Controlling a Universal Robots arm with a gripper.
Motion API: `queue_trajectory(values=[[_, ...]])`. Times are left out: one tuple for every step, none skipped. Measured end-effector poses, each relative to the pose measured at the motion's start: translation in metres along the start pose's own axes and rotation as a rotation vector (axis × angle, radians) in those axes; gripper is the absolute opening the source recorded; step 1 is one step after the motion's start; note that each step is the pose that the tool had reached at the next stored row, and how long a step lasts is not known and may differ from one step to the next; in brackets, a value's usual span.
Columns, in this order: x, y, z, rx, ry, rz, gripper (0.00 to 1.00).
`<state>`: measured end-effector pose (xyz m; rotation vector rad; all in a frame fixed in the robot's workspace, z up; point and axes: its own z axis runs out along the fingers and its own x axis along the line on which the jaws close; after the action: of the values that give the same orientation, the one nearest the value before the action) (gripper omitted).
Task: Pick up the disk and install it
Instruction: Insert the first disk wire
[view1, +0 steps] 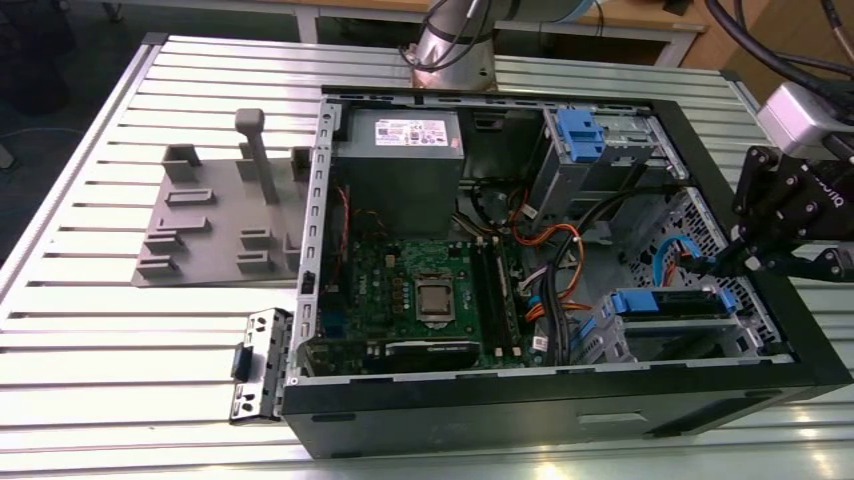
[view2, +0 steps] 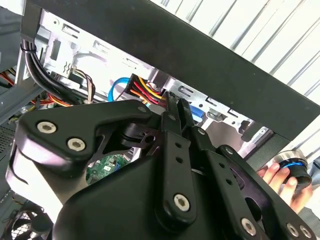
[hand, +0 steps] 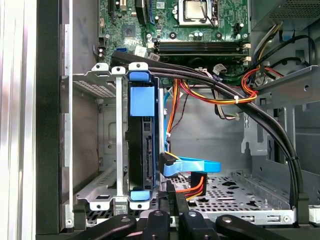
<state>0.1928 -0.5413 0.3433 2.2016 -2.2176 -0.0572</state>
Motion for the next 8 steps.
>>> queue_trajectory(values=[[0.0000,0.0003,0.0000,0.0000,0.0000,-0.001,0.16],[0.0004,0.0011,0.0000,0.0001,0.0001,-0.001,0.16],[0.0014,0.0028,0.0001,0.0000,0.0001,-0.002,0.16],[0.0026,0.0049,0.0001,0.0000,0.0002,-0.002,0.16],[0.0038,0.0064,0.0002,0.0000,0.0002,-0.002,0.16],[0.0054,0.0075,0.0002,0.0000,0.0001,-0.002,0.16],[0.0072,0.0085,0.0003,0.0000,0.0001,-0.002,0.16],[0.0088,0.0092,0.0004,0.0000,0.0002,-0.003,0.16]])
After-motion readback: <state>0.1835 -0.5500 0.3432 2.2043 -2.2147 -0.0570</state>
